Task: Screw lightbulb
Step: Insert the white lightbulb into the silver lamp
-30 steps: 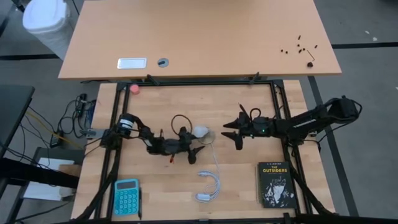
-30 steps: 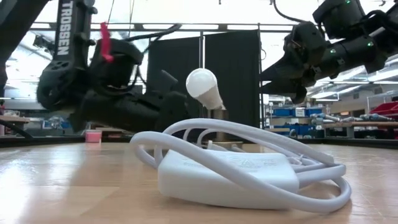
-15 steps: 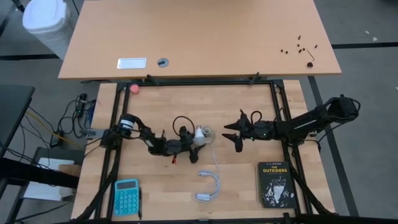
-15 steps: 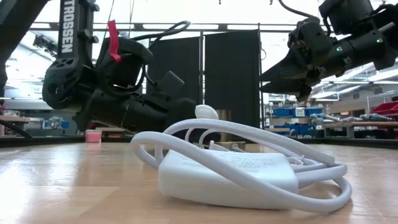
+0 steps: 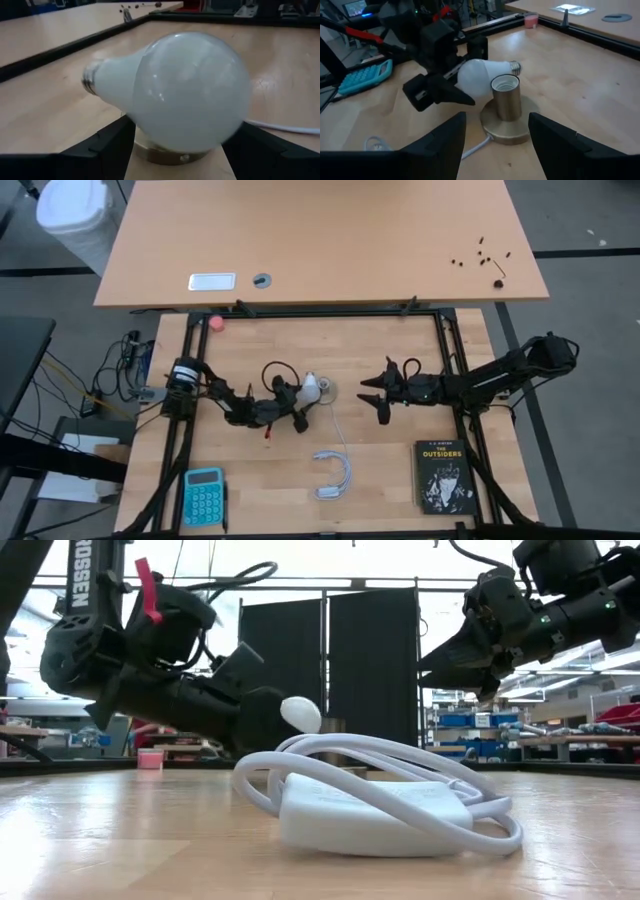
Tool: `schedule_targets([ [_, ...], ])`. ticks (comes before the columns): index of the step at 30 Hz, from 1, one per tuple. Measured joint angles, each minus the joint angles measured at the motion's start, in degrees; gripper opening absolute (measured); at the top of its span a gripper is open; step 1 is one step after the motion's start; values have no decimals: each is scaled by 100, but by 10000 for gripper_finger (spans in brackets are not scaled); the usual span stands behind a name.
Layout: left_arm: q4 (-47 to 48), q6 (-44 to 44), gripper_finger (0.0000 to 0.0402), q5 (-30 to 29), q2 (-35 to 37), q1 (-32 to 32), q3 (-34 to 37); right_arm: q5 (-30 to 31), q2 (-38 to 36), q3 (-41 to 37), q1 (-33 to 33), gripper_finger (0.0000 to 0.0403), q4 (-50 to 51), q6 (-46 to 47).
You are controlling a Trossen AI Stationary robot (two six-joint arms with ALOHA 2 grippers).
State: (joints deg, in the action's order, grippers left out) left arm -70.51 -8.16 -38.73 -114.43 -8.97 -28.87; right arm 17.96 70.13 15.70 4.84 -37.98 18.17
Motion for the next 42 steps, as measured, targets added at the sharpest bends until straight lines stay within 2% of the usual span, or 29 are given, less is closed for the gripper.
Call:
schedule_targets([
  [10, -62, 199, 282, -58, 7, -11, -26, 0, 0, 0, -15, 227, -11, 311],
  [17, -336, 318, 282, -57, 9, -52, -26, 0, 0, 0, -15, 227, 44, 329],
  [37, -347, 488, 282, -190, 9, -55, -26, 0, 0, 0, -15, 227, 78, 346],
  [42, -788, 513, 282, -242, 17, -55, -26, 0, 0, 0, -8, 227, 79, 418],
])
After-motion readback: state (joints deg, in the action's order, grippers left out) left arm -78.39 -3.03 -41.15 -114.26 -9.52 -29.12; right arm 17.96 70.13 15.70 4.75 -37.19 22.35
